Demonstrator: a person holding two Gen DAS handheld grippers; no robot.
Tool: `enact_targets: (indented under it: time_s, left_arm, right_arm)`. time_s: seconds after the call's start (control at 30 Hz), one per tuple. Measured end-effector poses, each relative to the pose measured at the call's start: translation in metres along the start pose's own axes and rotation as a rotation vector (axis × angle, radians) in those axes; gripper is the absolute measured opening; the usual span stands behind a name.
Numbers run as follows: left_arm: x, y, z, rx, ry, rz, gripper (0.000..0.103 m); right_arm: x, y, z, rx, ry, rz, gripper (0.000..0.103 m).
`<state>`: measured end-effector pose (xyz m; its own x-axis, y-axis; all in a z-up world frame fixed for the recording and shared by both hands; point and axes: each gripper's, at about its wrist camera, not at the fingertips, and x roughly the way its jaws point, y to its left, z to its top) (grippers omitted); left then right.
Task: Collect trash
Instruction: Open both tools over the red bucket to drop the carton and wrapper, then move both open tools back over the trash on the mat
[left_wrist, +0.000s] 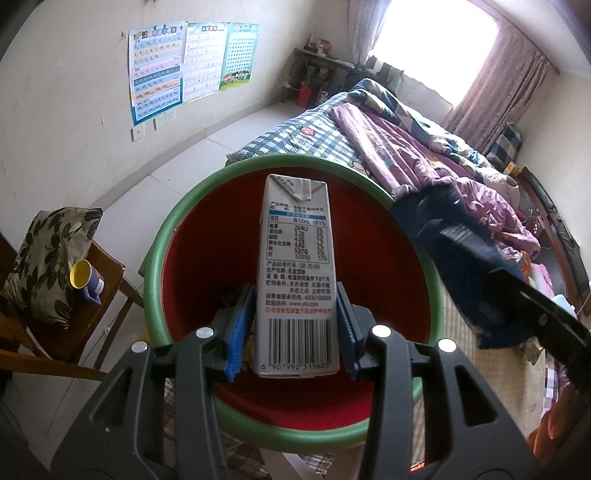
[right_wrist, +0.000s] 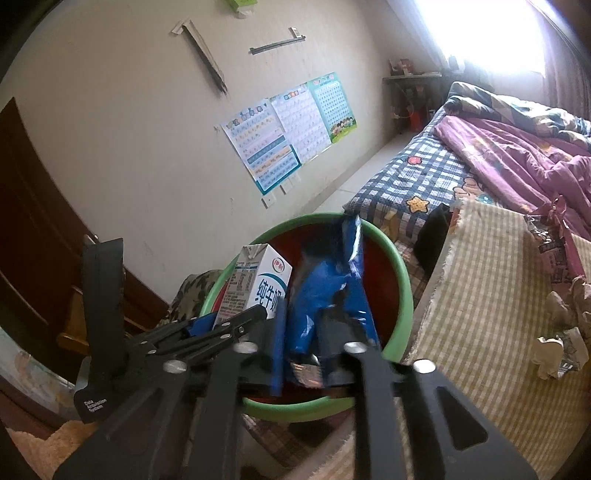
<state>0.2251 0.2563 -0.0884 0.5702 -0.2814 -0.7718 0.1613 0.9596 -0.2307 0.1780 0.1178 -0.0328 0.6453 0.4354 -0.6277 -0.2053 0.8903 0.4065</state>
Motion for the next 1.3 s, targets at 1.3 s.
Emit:
enact_targets:
  time_s: [1.3]
  left_arm:
    - [-0.06,-0.141,-0.091,0.037,-0.032,0.022,0.061]
  right_arm:
    - [-0.189,-0.143,-0.099,0.2,-0.092,-0.059,0.038]
